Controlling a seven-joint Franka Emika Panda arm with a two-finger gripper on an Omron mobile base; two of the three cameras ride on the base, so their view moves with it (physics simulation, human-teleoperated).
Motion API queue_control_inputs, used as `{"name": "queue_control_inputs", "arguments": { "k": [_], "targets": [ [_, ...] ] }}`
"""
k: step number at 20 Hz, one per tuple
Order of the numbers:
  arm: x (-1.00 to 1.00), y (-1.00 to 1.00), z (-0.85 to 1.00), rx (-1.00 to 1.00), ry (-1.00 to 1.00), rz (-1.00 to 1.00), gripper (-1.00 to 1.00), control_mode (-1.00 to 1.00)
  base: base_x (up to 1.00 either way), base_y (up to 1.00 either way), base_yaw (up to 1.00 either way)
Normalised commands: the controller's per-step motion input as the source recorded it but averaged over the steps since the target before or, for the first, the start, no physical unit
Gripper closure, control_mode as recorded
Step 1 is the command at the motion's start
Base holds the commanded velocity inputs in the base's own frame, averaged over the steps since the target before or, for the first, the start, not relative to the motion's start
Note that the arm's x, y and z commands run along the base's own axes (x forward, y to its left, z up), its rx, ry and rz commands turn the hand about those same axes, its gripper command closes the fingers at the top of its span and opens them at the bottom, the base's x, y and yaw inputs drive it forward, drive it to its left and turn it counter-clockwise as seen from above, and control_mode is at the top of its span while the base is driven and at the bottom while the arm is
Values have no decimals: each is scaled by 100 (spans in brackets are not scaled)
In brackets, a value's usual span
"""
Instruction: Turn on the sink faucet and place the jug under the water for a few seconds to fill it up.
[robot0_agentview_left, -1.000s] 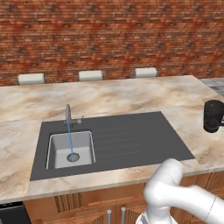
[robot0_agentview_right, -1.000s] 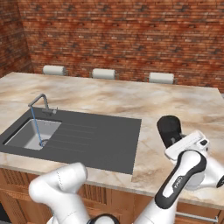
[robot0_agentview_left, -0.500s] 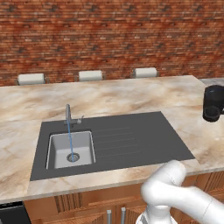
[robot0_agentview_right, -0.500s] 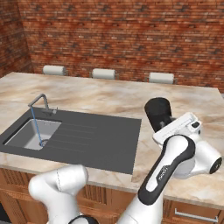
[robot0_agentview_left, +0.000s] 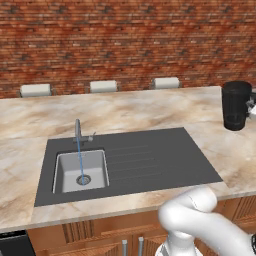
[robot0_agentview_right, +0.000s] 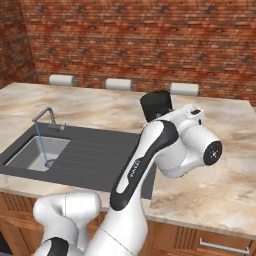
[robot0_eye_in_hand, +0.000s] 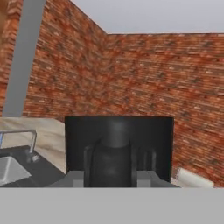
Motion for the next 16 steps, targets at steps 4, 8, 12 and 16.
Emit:
{"name": "queue_control_inputs", "arguments": {
  "k": [4, 8, 12, 16],
  "targets": [
    [-20, 99, 43, 1, 15, -19, 100, -100, 0, 0, 0],
    [-12, 100, 0, 1, 3, -22, 100, -100, 0, 0, 0],
    [-8, 100, -4, 2, 0, -22, 100, -100, 0, 0, 0],
    [-7, 100, -7, 5, 0, -25, 100, -100, 0, 0, 0]
  ]
}}
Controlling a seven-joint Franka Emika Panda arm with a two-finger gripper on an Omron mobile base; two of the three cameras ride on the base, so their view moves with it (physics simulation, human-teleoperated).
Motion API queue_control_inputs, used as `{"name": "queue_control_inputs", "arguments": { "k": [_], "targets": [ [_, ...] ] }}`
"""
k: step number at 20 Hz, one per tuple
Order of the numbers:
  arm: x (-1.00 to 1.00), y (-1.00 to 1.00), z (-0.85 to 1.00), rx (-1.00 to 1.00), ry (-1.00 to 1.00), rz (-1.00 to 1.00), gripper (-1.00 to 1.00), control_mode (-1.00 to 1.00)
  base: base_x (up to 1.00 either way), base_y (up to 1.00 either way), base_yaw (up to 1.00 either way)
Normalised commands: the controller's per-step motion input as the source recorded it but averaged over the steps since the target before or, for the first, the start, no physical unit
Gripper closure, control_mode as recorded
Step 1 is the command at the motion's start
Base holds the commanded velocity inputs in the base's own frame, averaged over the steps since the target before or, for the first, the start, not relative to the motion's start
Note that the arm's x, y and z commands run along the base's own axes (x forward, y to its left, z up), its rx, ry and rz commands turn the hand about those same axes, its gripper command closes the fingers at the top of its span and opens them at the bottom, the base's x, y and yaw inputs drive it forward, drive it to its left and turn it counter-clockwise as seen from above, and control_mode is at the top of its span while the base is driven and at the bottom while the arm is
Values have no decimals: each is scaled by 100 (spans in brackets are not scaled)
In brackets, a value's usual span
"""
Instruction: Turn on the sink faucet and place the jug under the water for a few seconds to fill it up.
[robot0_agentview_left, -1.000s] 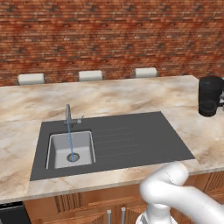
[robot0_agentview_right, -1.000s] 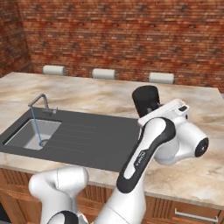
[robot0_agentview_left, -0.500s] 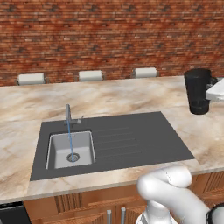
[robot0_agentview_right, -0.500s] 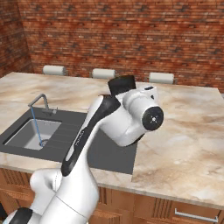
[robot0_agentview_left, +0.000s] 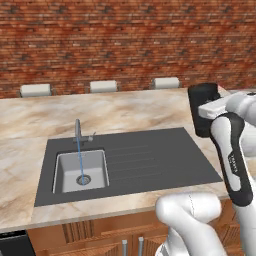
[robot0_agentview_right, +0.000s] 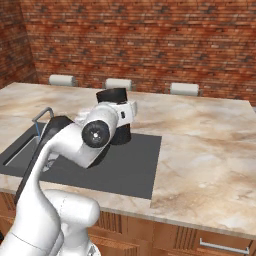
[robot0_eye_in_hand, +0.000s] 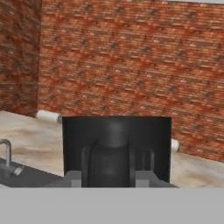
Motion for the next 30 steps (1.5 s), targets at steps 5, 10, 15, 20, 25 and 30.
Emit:
{"name": "queue_control_inputs", "arguments": {
  "k": [5, 10, 15, 20, 25, 30],
  "targets": [
    [-7, 100, 0, 8, 1, -29, 100, -100, 0, 0, 0],
    [-4, 100, 0, 7, 5, -30, 100, -100, 0, 0, 0],
    [-8, 98, -11, 7, 3, -26, 100, -100, 0, 0, 0],
    [-1, 93, -25, 6, 0, -21, 100, -100, 0, 0, 0],
    [0, 78, -37, 1, 0, -14, 100, -100, 0, 0, 0],
    [1, 43, -40, 3, 0, -5, 100, -100, 0, 0, 0]
  ]
}}
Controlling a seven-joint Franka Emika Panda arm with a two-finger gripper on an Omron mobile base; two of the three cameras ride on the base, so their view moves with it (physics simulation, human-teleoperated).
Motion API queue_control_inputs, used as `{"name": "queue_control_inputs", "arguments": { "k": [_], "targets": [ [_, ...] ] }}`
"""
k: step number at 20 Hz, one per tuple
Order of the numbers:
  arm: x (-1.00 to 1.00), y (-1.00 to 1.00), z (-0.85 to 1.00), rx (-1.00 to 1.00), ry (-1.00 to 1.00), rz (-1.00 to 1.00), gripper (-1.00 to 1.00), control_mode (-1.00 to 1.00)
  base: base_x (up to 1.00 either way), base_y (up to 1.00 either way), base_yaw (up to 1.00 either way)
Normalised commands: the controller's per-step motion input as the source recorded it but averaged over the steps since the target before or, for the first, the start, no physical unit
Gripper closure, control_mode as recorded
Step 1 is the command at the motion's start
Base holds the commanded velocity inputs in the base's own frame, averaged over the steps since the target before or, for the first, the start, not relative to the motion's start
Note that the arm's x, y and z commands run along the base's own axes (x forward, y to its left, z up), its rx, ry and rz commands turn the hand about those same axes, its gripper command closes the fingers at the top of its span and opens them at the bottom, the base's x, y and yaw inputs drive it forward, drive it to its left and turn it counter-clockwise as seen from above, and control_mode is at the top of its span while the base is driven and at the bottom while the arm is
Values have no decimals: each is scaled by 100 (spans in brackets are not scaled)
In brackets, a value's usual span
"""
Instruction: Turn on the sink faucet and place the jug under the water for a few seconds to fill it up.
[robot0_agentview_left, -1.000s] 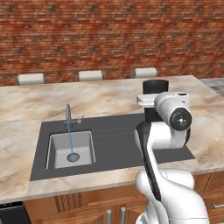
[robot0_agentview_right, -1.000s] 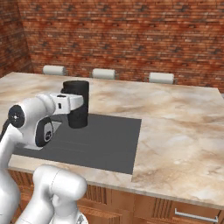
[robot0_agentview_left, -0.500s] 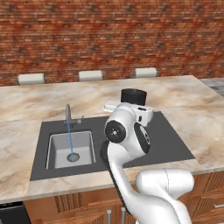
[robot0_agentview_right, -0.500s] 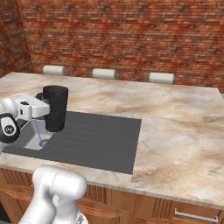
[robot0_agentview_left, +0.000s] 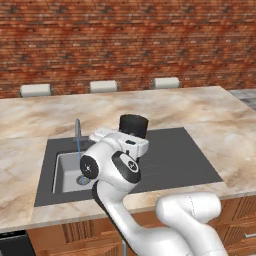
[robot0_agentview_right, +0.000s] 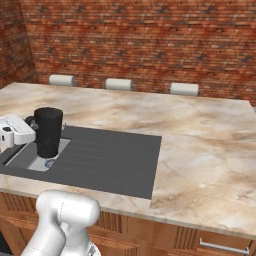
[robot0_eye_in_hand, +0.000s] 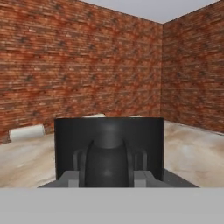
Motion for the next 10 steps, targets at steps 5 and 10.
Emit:
{"name": "queue_control_inputs", "arguments": {
  "k": [5, 10],
  "targets": [
    [4, 12, -17, 0, 0, 0, 100, -100, 0, 0, 0],
    [12, 2, -16, 0, 0, 0, 100, -100, 0, 0, 0]
  ]
}}
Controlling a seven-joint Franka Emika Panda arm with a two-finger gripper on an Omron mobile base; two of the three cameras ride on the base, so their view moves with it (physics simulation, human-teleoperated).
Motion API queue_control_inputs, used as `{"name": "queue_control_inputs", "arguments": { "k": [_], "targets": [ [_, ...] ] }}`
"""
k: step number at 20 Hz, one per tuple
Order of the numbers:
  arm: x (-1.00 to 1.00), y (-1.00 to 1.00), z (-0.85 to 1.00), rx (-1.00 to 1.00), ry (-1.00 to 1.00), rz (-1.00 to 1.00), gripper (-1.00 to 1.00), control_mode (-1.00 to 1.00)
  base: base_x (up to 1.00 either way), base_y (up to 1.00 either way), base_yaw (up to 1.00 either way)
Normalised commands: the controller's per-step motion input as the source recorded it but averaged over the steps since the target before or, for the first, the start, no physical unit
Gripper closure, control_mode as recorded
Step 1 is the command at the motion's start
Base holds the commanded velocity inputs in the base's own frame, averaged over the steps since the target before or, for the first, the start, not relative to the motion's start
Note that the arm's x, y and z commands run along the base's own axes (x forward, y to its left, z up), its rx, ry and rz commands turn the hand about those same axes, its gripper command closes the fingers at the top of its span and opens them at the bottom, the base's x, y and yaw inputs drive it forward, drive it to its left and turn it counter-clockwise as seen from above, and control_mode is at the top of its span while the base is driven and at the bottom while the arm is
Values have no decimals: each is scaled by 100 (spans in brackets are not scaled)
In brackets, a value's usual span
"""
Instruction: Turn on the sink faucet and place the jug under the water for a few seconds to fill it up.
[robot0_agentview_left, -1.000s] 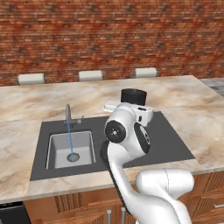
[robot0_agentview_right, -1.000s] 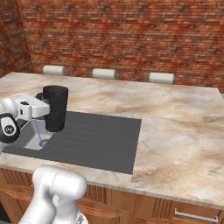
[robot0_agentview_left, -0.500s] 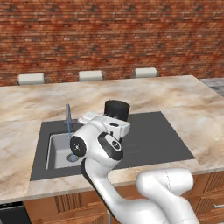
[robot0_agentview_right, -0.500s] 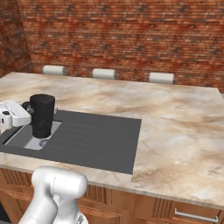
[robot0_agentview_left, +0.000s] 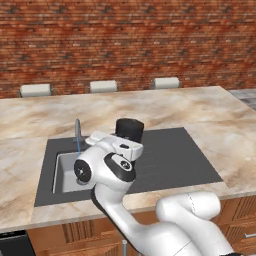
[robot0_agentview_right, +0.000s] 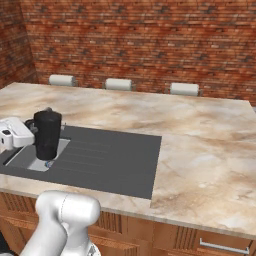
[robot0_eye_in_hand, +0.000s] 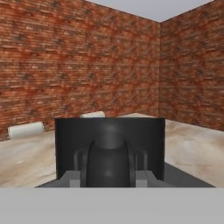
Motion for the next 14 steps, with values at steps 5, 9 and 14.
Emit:
{"name": "queue_control_inputs", "arguments": {
  "k": [5, 9, 14],
  "targets": [
    [18, 12, -20, 0, 0, 0, 100, -100, 0, 0, 0],
    [21, 23, -25, 0, -2, 0, 100, -100, 0, 0, 0],
    [21, 29, -36, 0, 0, 0, 100, -100, 0, 0, 0]
  ]
}}
